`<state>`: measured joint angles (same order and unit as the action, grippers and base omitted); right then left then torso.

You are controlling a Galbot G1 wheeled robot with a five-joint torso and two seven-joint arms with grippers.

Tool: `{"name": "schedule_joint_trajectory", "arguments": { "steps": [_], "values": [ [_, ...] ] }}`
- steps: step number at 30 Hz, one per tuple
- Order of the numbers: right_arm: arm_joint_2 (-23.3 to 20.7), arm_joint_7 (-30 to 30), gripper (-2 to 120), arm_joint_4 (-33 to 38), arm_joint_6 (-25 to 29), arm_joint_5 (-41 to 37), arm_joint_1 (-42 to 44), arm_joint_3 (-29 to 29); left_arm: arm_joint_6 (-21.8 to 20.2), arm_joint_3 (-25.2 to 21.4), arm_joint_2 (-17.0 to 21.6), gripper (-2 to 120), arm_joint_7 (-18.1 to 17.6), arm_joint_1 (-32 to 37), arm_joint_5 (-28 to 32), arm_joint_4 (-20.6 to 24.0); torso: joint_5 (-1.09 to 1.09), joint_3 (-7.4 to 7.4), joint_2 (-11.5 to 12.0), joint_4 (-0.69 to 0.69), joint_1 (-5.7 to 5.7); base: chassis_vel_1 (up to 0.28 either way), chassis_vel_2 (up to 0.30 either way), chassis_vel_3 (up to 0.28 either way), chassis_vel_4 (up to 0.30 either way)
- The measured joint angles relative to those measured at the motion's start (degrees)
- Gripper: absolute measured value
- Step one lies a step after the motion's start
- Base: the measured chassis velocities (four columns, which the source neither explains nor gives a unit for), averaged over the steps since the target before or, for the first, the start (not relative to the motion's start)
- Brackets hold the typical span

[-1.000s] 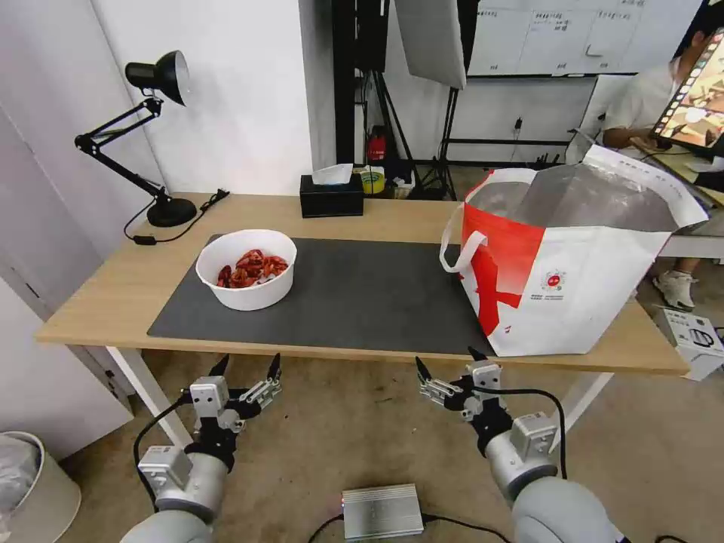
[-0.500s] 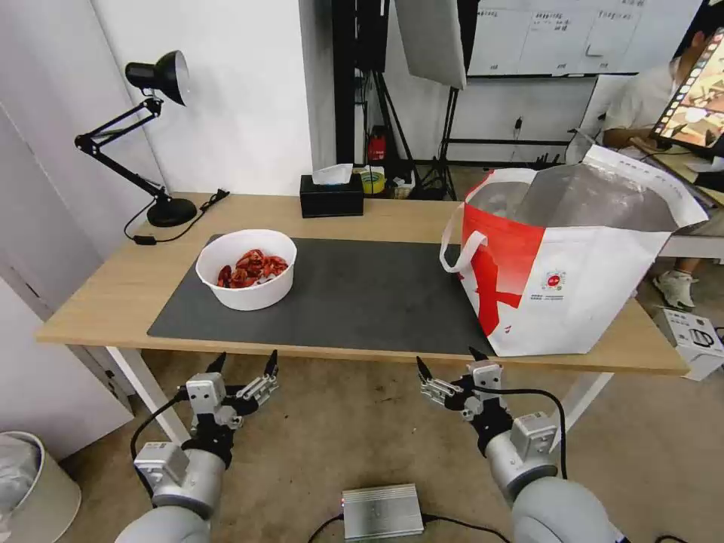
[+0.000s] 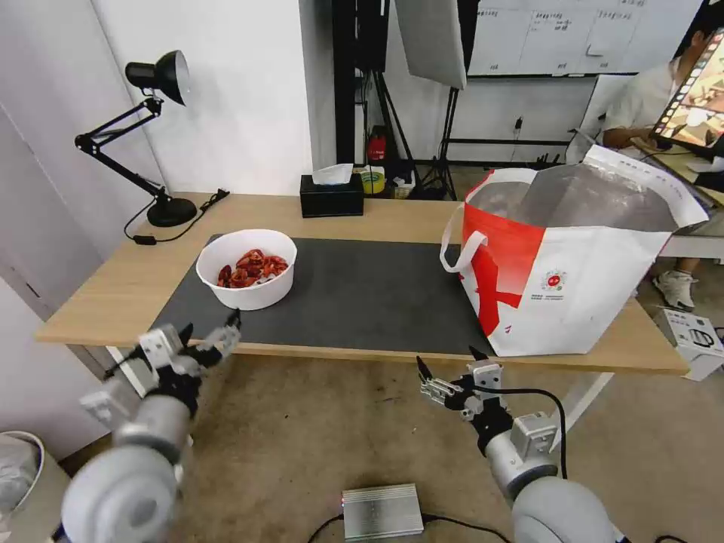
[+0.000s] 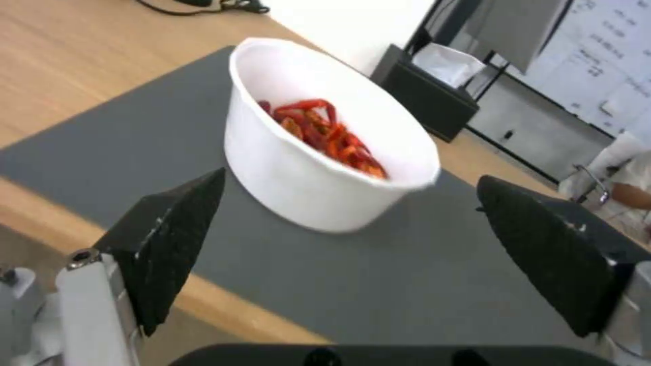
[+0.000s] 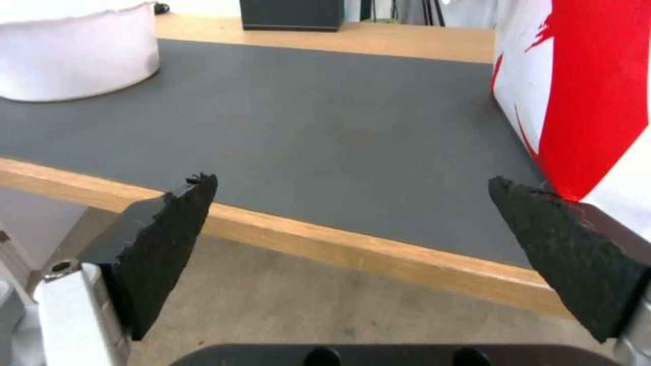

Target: Pick up the trash from the table and place it into the takeout bag.

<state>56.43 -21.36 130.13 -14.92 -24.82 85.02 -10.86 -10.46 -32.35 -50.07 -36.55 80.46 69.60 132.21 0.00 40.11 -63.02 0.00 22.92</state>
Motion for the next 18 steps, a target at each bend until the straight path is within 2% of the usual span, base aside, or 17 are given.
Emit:
{"name": "schedule_joint_trajectory", "arguments": {
  "steps": [3, 8, 10, 12, 14, 18],
  "values": [
    [0.0, 0.01, 100, 0.0, 0.01, 0.0, -0.01, 0.0, -0.13, 0.97, 3.13, 100, -2.88, -5.97, 6.12, -3.3, 0.01, 0.0, 0.0, -0.01, 0.0, 0.0, 0.0, 0.0, 0.0],
    [0.0, 0.02, 100, 0.0, 0.01, 0.0, -0.01, 0.0, -0.15, 3.55, 4.63, 100, -3.94, -11.02, 8.08, -6.63, 0.0, 0.0, 0.0, -0.01, 0.0, 0.0, 0.0, 0.0, 0.0],
    [0.0, 0.04, 100, 0.01, 0.02, 0.0, -0.01, 0.0, -0.16, 6.99, 5.52, 100, -5.22, -15.75, 9.24, -10.12, 0.01, 0.0, 0.0, -0.01, 0.01, 0.0, 0.0, 0.0, 0.0],
    [0.0, 0.04, 100, 0.01, 0.02, 0.0, -0.02, 0.0, -0.18, 8.16, 5.73, 100, -5.74, -17.23, 9.67, -11.19, 0.01, 0.0, 0.0, 0.0, 0.0, 0.0, 0.0, 0.0, 0.0],
    [0.0, 0.05, 100, 0.01, 0.02, 0.0, -0.01, 0.0, -1.22, 11.31, 6.13, 100, -8.05, -21.5, 11.97, -14.0, 0.01, 0.01, 0.0, 0.0, 0.0, 0.0, 0.0, 0.0, 0.0],
    [0.0, 0.05, 100, 0.0, 0.02, 0.0, -0.02, 0.0, -2.46, 13.47, 6.62, 100, -9.23, -25.18, 13.33, -17.01, 0.0, 0.01, 0.0, 0.0, 0.0, 0.0, 0.0, 0.0, 0.0]
  ]
}}
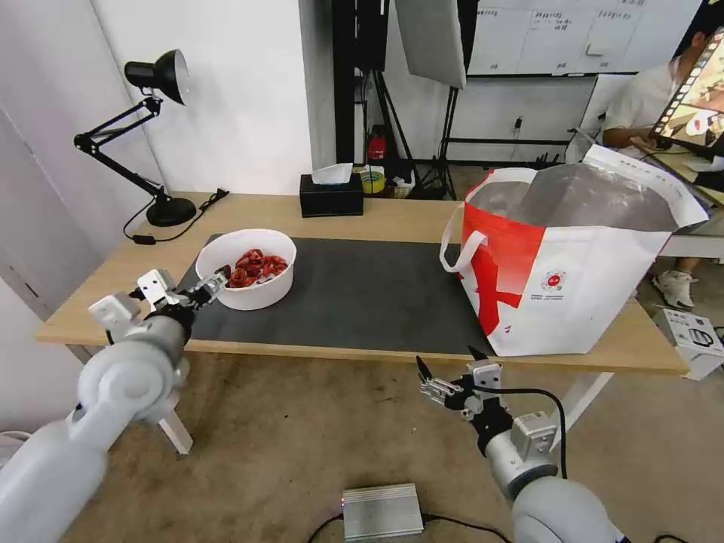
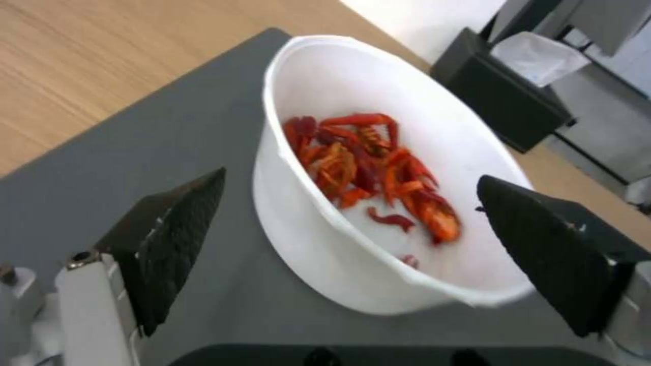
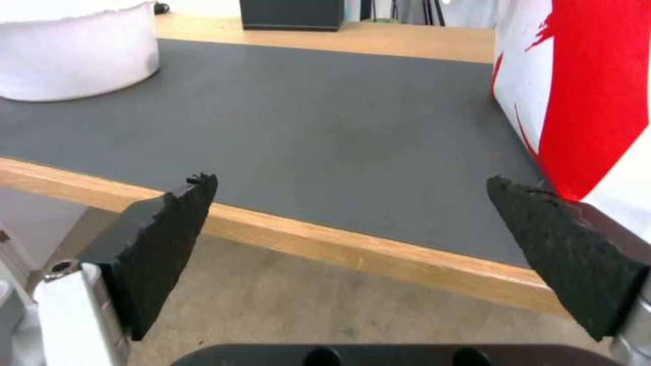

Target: Pick up the trash from the table and place it into the takeout bag.

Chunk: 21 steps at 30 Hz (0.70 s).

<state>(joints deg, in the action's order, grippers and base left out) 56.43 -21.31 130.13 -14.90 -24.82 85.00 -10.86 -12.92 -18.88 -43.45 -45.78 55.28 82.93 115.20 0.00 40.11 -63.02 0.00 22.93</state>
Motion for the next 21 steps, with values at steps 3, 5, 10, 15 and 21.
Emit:
{"name": "schedule_joint_trajectory", "arguments": {
  "steps": [3, 5, 10, 15, 21],
  "values": [
    [0.0, 0.0, 100, 0.0, 0.0, 0.0, 0.0, 0.0, -0.27, 0.7, 0.32, 100, -0.02, -1.04, 0.06, -1.32, 0.0, 0.0, 0.0, 0.0, 0.0, 0.0, 0.0, 0.0, 0.0],
    [0.0, 0.0, 100, 0.0, 0.0, 0.0, 0.0, 0.0, -0.37, 1.09, 0.54, 100, 0.07, -1.63, 0.06, -2.21, 0.0, 0.0, -0.01, 0.0, 0.0, 0.0, 0.0, 0.0, 0.0],
    [0.0, 0.0, 100, 0.0, 0.0, 0.0, 0.0, 0.0, -0.63, 2.01, 0.9, 100, 0.61, -3.37, 0.01, -4.85, 0.0, 0.0, -0.01, -0.01, 0.0, 0.0, 0.0, 0.0, 0.0],
    [0.0, 0.0, 100, 0.0, 0.0, 0.0, 0.0, 0.0, -0.76, 3.56, 1.06, 100, 4.21, -5.13, -0.72, -7.1, 0.0, 0.0, -0.01, 0.0, 0.0, 0.0, 0.0, 0.0, 0.0],
    [0.0, 0.01, 100, -0.01, 0.0, 0.0, 0.0, 0.0, -1.13, 6.68, 1.18, 100, 7.06, -7.61, -2.6, -10.01, 0.0, -0.01, -0.01, 0.0, 0.0, 0.0, 0.0, 0.0, 0.0]
  ]
}}
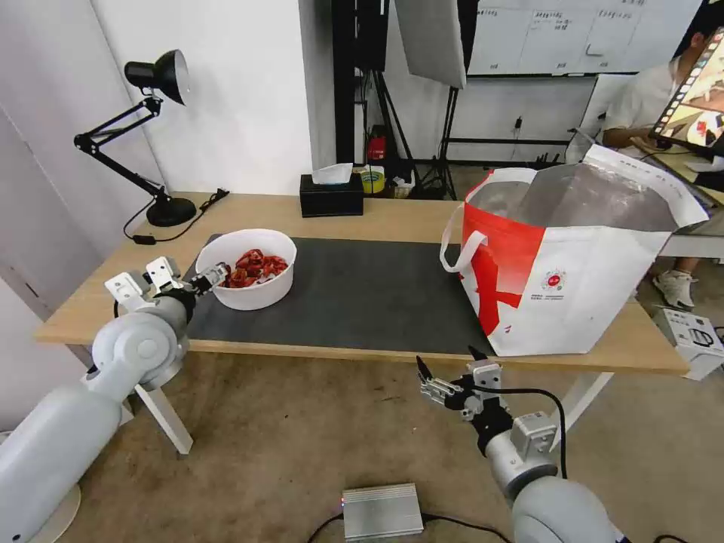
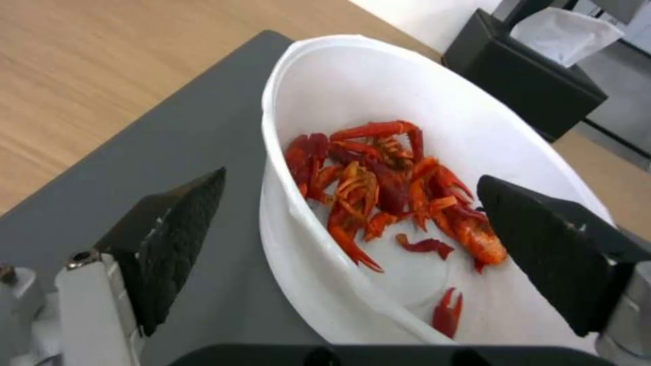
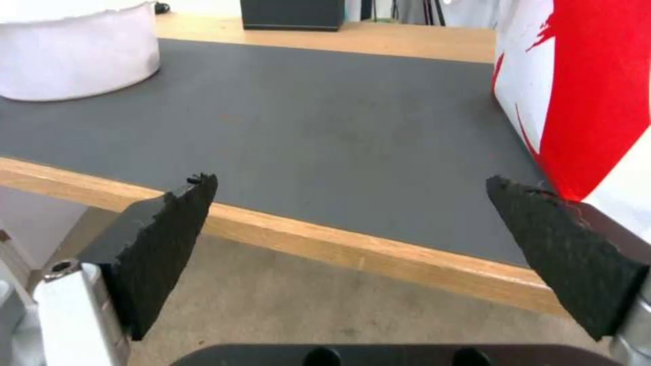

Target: Pick up the trash from the table and place it into the takeout bag.

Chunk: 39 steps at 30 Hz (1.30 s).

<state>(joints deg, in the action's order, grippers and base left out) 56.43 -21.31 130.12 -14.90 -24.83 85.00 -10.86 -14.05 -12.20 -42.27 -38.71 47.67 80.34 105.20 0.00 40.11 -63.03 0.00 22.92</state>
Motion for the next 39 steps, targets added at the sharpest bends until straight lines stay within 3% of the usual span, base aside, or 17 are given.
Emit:
{"name": "schedule_joint_trajectory", "arguments": {
  "steps": [12, 20, 29, 39],
  "values": [
    [0.0, 0.0, 100, 0.0, 0.0, 0.0, 0.0, 0.0, -0.07, 4.78, 0.27, 100, 1.51, -4.53, -3.21, -6.23, -0.01, 0.0, 0.0, 0.0, 0.0, 0.0, 0.0, 0.0, 0.0],
    [0.0, 0.0, 100, 0.0, 0.0, 0.0, 0.0, 0.0, -0.04, 7.91, 1.23, 100, 5.54, -7.34, -7.33, -9.87, 0.0, 0.0, 0.0, 0.0, 0.0, 0.0, 0.0, 0.0, 0.0],
    [0.0, 0.0, 100, 0.0, 0.0, 0.0, 0.0, 0.0, -0.51, 9.31, 1.47, 100, 6.52, -9.17, -7.19, -11.88, 0.0, 0.0, 0.0, 0.0, 0.0, 0.0, 0.0, 0.0, 0.0],
    [0.0, 0.0, 100, 0.0, 0.0, 0.0, 0.0, 0.0, -3.58, 9.4, 2.27, 100, 6.73, -10.12, -3.02, -11.64, 0.0, 0.0, 0.0, 0.0, 0.0, 0.0, 0.0, 0.0, 0.0]
  ]
}}
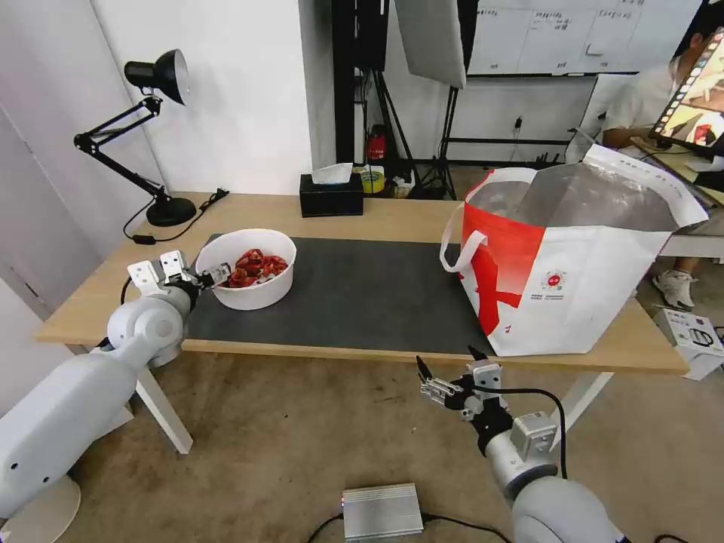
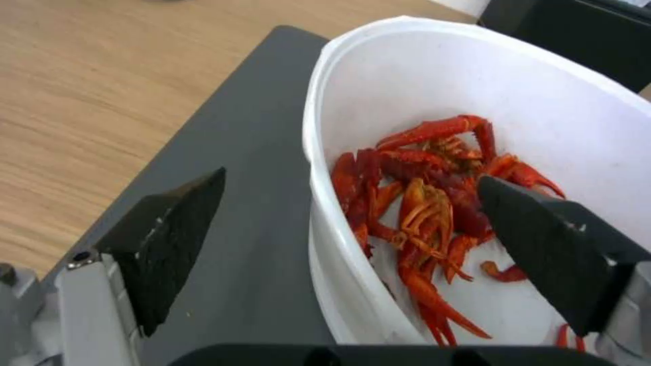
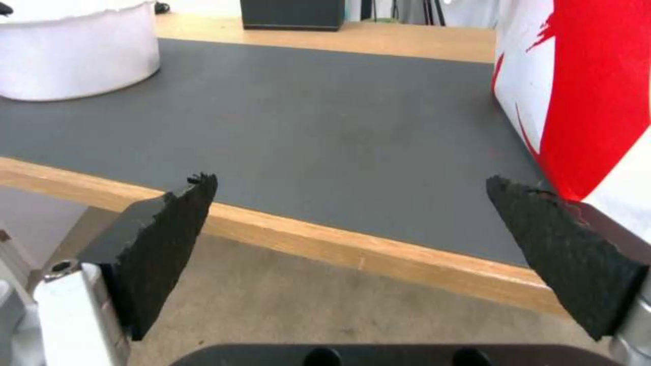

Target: Pick up the trash from the table and place it into the takeout bag.

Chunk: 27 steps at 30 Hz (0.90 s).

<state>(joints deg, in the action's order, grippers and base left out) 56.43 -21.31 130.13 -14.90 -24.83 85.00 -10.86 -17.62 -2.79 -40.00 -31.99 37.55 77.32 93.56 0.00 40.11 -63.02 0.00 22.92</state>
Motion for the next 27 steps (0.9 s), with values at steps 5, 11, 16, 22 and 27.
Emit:
{"name": "schedule_joint_trajectory", "arguments": {
  "steps": [5, 11, 16, 22, 27],
  "values": [
    [0.0, 0.0, 100, 0.0, 0.0, 0.0, 0.0, 0.0, -1.54, 0.28, 0.45, 100, -0.38, -0.42, 0.79, 0.22, 0.0, 0.0, 0.0, 0.0, 0.0, 0.0, 0.0, 0.0, 0.0],
    [0.0, 0.0, 100, 0.0, 0.0, 0.0, 0.0, 0.0, -3.15, 1.8, 1.4, 87, -1.46, -1.37, 0.72, 0.37, 0.0, 0.0, 0.0, 0.0, 0.0, 0.0, 0.0, 0.0, 0.0],
    [0.0, 0.0, 100, 0.0, 0.0, 0.0, 0.0, 0.0, -5.02, 3.84, 2.96, 66, -2.51, -3.28, 0.61, 0.17, -0.01, 0.0, 0.0, 0.0, 0.0, 0.0, 0.0, 0.0, 0.0],
    [0.0, 0.0, 100, 0.0, 0.0, 0.0, 0.0, 0.0, -6.2, 5.02, 3.81, 48, -3.01, -4.24, 0.66, 0.4, 0.0, 0.0, 0.0, 0.0, 0.0, 0.0, 0.0, 0.0, 0.0],
    [0.0, 0.0, 100, 0.0, 0.0, 0.0, 0.0, 0.0, -6.38, 5.7, 3.93, 31, -3.2, -4.88, 0.77, 0.55, 0.0, 0.0, 0.0, 0.0, 0.0, 0.0, 0.0, 0.0, 0.0]
  ]
}}
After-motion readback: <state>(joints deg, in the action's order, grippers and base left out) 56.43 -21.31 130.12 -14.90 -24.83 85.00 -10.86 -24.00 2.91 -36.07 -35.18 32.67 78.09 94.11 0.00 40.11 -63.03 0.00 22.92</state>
